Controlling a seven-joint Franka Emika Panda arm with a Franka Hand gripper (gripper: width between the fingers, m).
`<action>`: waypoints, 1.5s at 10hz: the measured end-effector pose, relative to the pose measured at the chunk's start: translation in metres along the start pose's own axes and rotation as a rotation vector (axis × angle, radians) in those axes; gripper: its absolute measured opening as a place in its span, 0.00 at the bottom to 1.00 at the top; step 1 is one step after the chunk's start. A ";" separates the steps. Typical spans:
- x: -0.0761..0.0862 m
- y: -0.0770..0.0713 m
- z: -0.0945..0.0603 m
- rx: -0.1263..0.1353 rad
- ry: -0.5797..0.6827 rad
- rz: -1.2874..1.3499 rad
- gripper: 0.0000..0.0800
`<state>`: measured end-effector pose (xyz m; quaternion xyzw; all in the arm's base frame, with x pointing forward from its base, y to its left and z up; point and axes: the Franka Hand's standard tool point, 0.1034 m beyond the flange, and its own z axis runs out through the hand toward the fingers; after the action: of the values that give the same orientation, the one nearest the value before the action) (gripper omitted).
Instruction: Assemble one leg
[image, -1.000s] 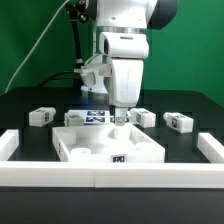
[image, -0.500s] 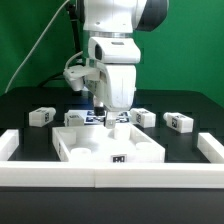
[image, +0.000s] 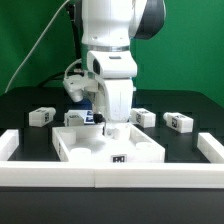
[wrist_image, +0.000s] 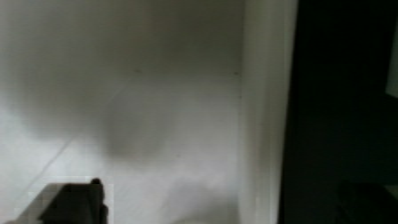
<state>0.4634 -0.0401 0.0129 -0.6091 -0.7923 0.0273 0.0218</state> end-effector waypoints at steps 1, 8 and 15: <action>0.001 -0.001 0.002 0.004 0.002 0.003 0.81; -0.001 0.000 0.001 -0.003 0.000 0.011 0.08; 0.014 0.003 0.002 -0.029 0.005 0.102 0.08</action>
Offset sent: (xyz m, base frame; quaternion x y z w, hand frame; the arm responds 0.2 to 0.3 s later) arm 0.0000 0.0000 0.0000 0.0000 0.0000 0.0000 1.0000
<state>0.4627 -0.0261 0.0111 -0.6489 -0.7606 0.0154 0.0138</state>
